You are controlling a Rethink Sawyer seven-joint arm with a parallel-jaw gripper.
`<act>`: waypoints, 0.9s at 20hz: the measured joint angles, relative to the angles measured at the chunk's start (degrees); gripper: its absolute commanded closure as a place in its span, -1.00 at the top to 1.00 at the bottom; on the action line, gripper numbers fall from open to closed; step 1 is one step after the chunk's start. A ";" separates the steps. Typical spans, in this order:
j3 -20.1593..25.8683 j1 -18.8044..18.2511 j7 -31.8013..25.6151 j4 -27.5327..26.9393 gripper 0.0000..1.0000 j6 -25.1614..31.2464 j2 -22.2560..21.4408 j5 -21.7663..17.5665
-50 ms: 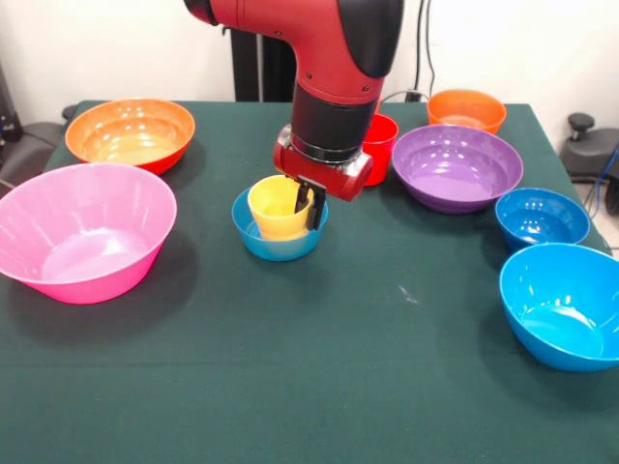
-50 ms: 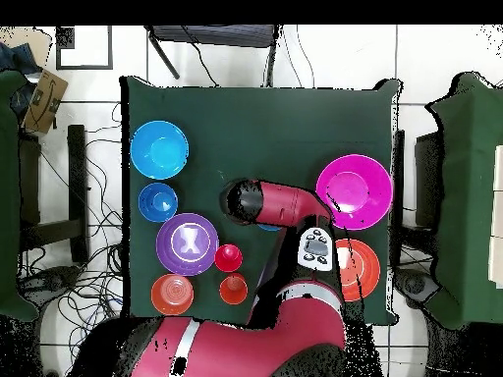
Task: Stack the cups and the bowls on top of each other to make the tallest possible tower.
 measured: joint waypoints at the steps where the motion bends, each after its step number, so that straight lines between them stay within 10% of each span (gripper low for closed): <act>1: 0.00 0.00 0.00 0.01 -1.00 0.00 0.00 0.00; 18: 0.00 0.00 0.00 0.58 -1.00 0.00 -0.50 -0.55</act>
